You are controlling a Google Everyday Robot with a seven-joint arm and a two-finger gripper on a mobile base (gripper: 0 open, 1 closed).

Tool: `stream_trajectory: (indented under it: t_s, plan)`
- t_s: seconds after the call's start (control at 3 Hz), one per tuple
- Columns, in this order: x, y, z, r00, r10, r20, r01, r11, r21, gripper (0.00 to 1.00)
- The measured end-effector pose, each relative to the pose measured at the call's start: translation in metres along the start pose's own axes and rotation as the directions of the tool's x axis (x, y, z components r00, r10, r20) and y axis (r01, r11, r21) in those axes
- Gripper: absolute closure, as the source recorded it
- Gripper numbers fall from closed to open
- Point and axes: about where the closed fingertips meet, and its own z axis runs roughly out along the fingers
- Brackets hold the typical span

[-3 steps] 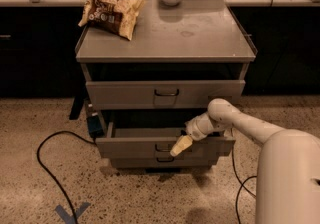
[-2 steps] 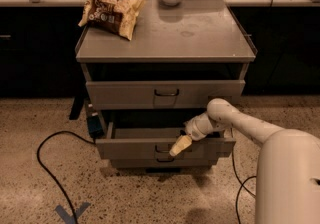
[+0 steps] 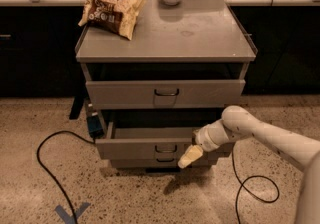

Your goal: Open middle drawer

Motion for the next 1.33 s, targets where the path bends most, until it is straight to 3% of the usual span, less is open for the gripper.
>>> stream_trajectory:
  t_s: [0.33, 1.33]
  plan:
    - [0.023, 0.050, -0.029, 1.000, 0.028, 0.009, -0.028, 0.9996, -0.006, 0.00]
    - [0.007, 0.021, 0.007, 1.000, -0.019, -0.012, 0.018, 0.9994, -0.031, 0.00]
